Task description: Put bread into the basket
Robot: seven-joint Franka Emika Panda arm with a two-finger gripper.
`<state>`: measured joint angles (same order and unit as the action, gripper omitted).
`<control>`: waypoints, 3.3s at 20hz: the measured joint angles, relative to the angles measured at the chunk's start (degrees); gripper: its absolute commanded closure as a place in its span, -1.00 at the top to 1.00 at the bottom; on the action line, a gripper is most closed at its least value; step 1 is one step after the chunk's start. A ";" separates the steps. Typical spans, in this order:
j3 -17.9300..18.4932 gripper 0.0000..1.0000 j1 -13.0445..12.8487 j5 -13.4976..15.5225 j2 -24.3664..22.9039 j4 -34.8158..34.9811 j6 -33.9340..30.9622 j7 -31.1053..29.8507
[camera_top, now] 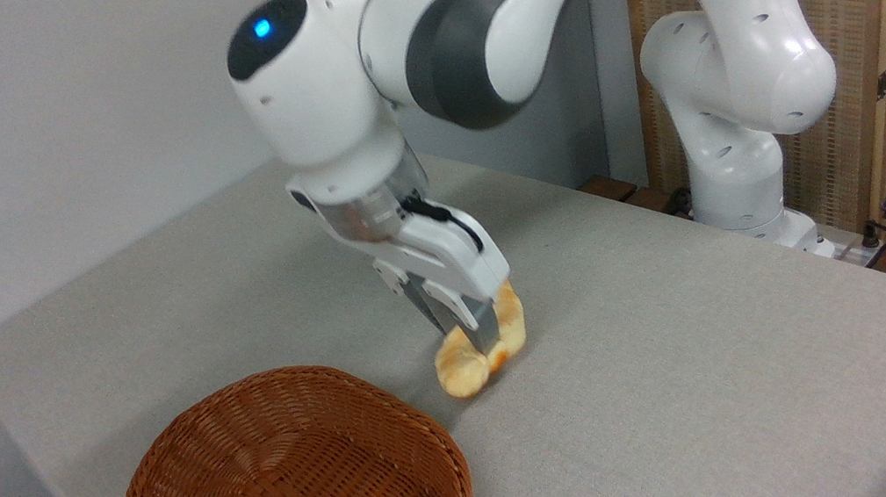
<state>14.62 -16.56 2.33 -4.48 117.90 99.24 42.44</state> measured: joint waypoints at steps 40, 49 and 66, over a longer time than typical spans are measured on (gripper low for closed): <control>-0.57 1.00 1.19 11.56 4.19 -6.68 30.25 -0.04; -0.56 1.00 1.56 11.56 4.19 -6.90 30.69 -0.04; -0.34 1.00 1.52 4.16 -0.68 -10.34 6.00 -1.06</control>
<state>14.28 -15.04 6.49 -5.16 107.56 105.25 41.38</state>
